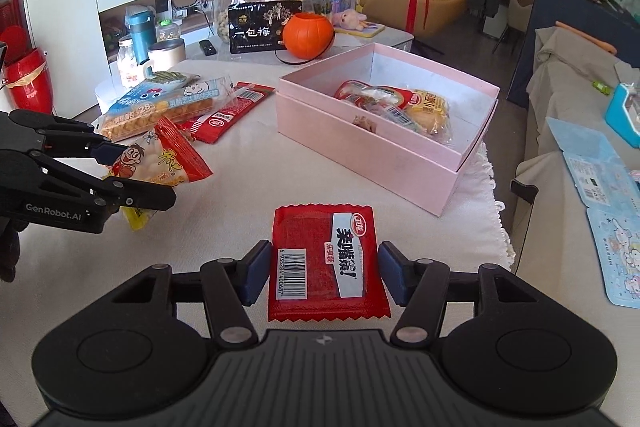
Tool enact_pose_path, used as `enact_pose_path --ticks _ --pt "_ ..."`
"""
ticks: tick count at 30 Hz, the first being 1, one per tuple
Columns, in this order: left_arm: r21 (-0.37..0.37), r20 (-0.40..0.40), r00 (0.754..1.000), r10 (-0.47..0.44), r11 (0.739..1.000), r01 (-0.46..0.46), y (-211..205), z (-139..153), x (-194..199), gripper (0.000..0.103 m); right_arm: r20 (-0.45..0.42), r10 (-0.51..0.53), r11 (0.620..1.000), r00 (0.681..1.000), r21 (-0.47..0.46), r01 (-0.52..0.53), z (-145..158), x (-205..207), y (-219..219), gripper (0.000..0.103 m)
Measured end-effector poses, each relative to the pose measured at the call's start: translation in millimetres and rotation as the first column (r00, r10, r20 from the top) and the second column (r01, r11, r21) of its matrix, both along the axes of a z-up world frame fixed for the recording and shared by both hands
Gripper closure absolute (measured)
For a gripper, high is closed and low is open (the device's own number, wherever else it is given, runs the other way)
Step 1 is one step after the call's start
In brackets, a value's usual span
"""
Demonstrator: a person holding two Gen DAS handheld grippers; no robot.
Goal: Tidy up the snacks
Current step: 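Carry the yellow bag into the pink box with left while right grasps the red packet, then lower the red packet into the pink box and open right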
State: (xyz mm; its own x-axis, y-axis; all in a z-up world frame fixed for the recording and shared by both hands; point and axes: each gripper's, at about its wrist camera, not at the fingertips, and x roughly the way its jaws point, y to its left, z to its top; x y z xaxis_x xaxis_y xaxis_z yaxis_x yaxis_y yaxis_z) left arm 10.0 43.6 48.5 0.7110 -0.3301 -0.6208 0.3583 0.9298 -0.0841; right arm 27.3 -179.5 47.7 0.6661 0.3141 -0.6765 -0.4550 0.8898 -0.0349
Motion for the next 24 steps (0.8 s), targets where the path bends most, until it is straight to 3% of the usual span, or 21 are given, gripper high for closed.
enact_pose_path --ticks 2,6,10,12,14,16,21,24 --pt "-0.014 0.012 1.0 -0.005 1.0 0.006 -2 6 -3 0.046 0.002 0.002 1.0 1.0 0.0 -0.002 0 -3 -2 0.045" --pt "-0.131 0.054 0.998 -0.041 0.99 0.048 -7 34 12 0.046 -0.009 0.008 1.0 1.0 -0.002 -0.008 -4 -5 -3 0.045" --pt "-0.23 0.218 0.974 -0.052 0.968 0.103 -25 86 60 0.045 -0.009 0.005 1.0 1.0 -0.014 -0.005 -5 1 0 0.045" --pt "-0.286 0.23 0.971 -0.068 0.949 0.134 -35 94 105 0.043 -0.009 -0.001 1.0 1.0 0.002 0.001 -2 5 0 0.045" --pt "-0.248 0.135 0.99 -0.027 0.967 0.06 -49 83 153 0.048 -0.004 -0.008 1.0 1.0 0.01 0.008 1 9 0 0.045" --pt "-0.235 0.133 0.991 0.013 0.972 0.018 -52 71 172 0.048 0.003 -0.021 1.0 1.0 0.01 0.021 2 12 1 0.045" --pt "-0.29 0.113 0.993 0.024 0.957 0.01 -27 49 159 0.048 0.016 -0.05 0.999 0.999 0.023 0.049 8 20 -12 0.045" --pt "-0.277 0.11 0.991 0.08 0.96 -0.047 0 39 141 0.048 0.084 -0.072 0.996 0.994 0.055 0.068 31 36 -17 0.045"
